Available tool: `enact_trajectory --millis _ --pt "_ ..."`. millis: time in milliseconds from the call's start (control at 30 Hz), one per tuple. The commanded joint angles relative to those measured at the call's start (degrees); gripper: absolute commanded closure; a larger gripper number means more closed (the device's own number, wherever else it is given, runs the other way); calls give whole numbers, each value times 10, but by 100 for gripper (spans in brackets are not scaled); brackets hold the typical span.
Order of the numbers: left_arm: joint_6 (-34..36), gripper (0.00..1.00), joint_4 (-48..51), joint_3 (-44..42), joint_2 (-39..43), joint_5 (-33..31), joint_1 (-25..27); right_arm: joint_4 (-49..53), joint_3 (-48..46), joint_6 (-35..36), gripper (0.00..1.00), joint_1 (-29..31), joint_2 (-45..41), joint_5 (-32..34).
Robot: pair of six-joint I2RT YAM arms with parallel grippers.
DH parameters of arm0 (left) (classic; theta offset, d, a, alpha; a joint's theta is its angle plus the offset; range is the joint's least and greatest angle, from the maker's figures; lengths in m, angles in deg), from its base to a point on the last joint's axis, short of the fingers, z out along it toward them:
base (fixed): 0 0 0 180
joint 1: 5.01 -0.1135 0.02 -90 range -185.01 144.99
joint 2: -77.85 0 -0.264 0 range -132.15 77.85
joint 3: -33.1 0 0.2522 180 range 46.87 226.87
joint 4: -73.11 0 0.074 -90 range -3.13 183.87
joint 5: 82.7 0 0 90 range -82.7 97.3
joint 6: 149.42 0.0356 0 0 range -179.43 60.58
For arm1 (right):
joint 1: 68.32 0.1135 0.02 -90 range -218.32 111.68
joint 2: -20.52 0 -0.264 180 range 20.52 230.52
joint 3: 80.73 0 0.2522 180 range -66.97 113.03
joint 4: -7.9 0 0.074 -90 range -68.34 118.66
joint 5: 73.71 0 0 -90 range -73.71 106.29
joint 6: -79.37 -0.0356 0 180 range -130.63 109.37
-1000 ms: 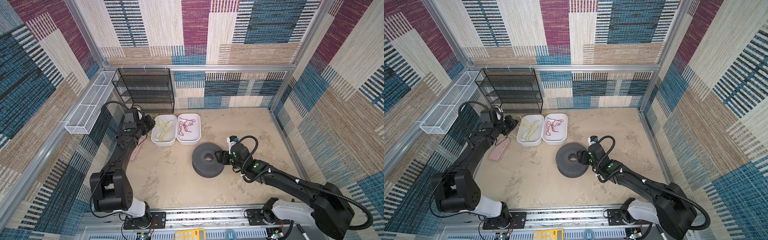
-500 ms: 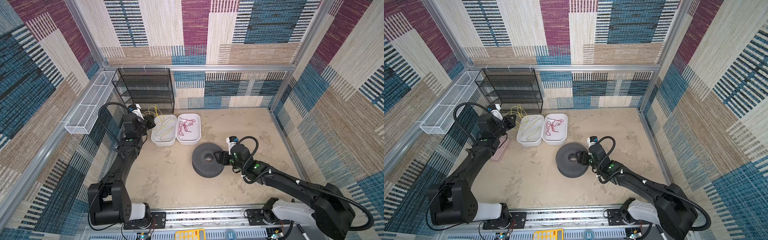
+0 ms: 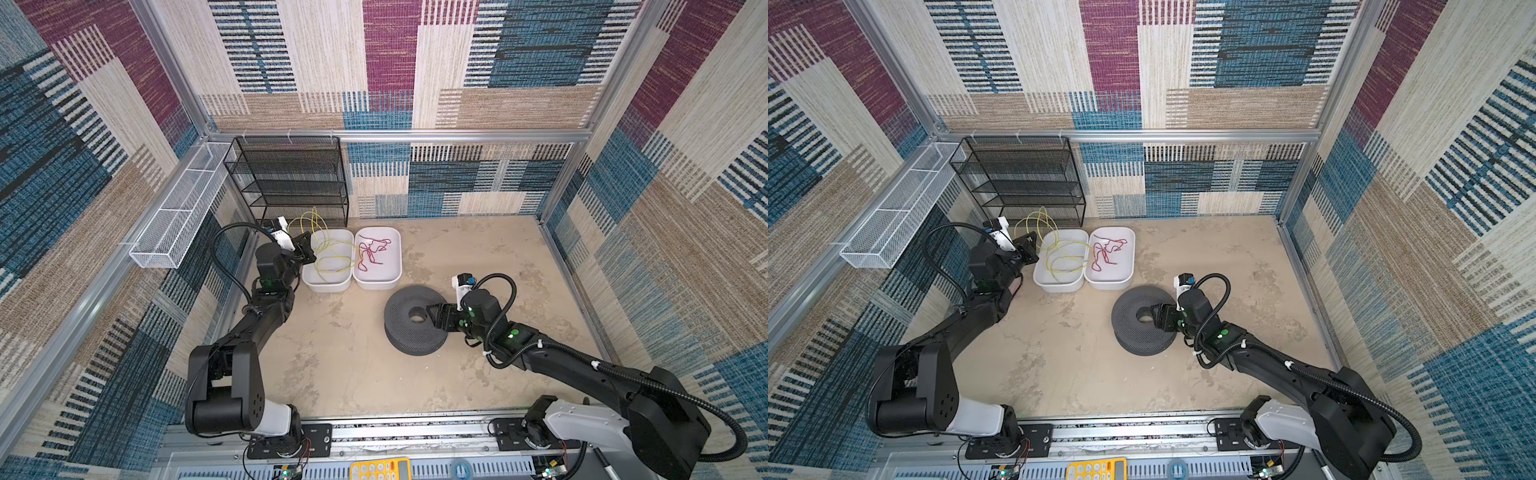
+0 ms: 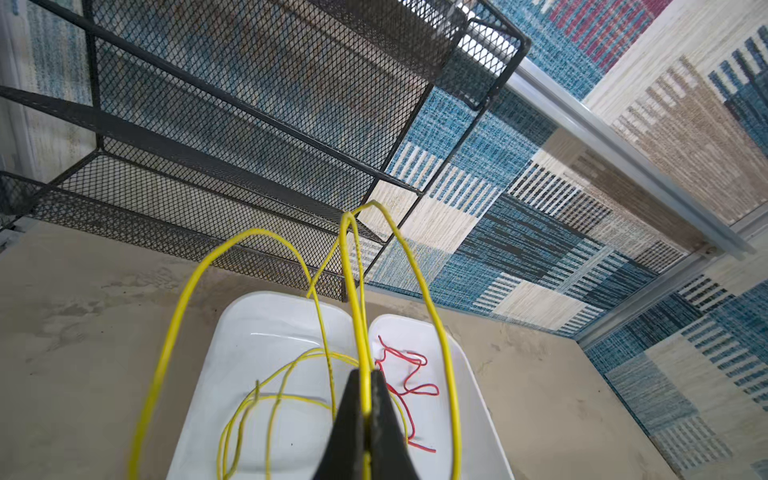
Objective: Wrap the cables
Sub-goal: 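Lift the yellow cable out of the tub with the left gripper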
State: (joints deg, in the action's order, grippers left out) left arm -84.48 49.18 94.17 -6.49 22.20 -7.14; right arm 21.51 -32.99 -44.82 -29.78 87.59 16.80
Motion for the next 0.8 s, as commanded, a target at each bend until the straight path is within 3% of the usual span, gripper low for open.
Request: enact_trajectory --millis 0,100,367,500,667,767 --pt "4 100 -112 -10 1 -4 -1 -18 1 2 26 0 -3 -3" --pt "7 100 -102 -3 29 -9 -1 -15 1 5 26 0 -2 -2" --pt "45 100 48 26 109 -57 -1 -23 5 7 26 0 6 -6" --pt "20 100 106 23 159 8 2 -17 15 26 26 0 8 -10" --pt "-35 100 142 13 222 153 11 17 53 73 26 0 -4 13" --pt "-70 100 149 5 249 209 31 25 82 102 27 0 -13 12"
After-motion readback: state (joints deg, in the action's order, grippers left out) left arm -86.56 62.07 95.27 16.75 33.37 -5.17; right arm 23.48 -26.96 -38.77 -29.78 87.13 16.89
